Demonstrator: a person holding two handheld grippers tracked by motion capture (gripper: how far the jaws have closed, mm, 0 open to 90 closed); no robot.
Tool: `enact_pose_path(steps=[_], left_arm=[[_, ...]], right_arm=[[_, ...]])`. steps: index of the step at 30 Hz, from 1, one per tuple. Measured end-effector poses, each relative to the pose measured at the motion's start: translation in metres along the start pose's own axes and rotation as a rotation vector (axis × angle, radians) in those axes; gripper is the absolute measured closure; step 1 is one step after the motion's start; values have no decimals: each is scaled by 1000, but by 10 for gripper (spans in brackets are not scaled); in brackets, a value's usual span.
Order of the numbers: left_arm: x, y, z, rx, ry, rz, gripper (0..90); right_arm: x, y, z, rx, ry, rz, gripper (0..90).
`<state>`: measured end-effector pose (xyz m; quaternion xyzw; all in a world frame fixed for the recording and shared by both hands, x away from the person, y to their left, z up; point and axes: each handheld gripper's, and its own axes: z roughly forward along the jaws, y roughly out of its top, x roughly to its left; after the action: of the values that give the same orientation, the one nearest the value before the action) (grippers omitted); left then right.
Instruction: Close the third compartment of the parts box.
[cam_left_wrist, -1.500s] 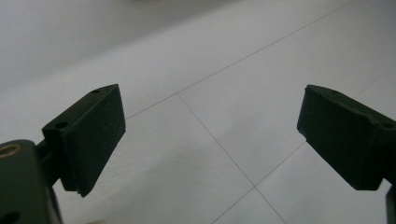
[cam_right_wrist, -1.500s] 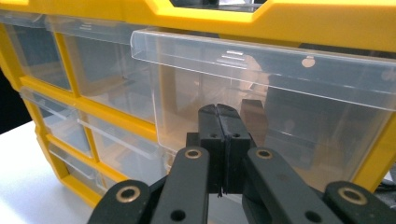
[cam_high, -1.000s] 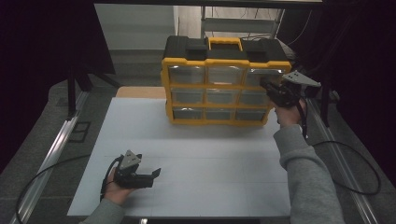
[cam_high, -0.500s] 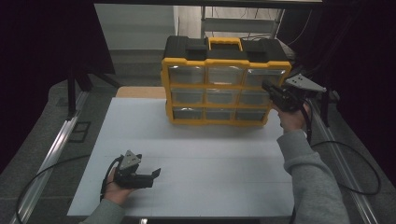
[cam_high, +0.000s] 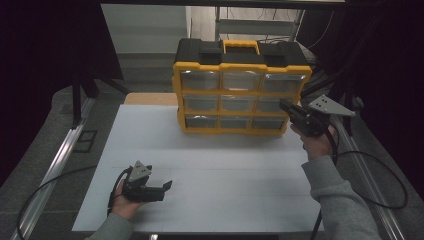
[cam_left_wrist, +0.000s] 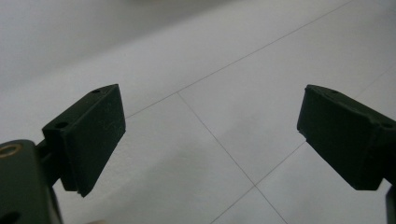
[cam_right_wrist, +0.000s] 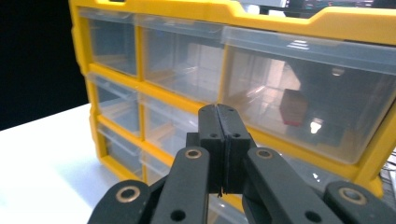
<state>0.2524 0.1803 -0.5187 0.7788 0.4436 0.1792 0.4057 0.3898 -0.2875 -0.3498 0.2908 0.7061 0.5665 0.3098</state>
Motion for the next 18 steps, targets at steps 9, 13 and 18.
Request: enact_pose_path(steps=[9,13,18], left_arm=[[0,0,0,0,0,-2,84],[0,0,0,1,1,-1,84],[0,0,0,0,2,-3,84]], right_arm=[[14,-12,-17,0,52,-20,842],[21,-19,-24,8,64,-16,648],[29,-27,-34,18,67,-7,480]])
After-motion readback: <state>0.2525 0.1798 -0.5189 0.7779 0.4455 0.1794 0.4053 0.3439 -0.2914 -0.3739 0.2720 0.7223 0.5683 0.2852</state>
